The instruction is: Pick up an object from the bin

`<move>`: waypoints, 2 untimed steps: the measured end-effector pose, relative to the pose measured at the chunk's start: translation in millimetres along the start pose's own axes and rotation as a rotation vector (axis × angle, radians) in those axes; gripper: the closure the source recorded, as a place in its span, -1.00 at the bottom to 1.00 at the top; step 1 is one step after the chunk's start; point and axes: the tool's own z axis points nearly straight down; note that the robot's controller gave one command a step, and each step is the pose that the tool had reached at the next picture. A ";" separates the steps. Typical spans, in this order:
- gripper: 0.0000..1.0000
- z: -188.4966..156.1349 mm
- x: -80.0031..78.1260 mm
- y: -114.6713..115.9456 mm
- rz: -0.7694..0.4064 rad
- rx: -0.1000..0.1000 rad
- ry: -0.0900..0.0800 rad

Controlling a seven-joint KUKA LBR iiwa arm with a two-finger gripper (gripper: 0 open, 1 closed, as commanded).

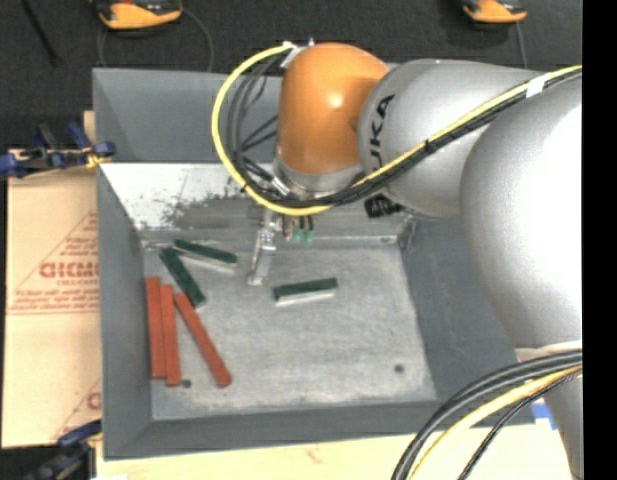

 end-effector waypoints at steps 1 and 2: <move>-1.00 84.7 8.1 -93.5 -0.026 0.005 0.006; 1.00 79.9 6.3 -86.9 -0.029 -0.002 -0.002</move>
Offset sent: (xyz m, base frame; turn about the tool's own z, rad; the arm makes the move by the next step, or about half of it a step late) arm -0.0209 -0.0835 -0.0806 -0.0333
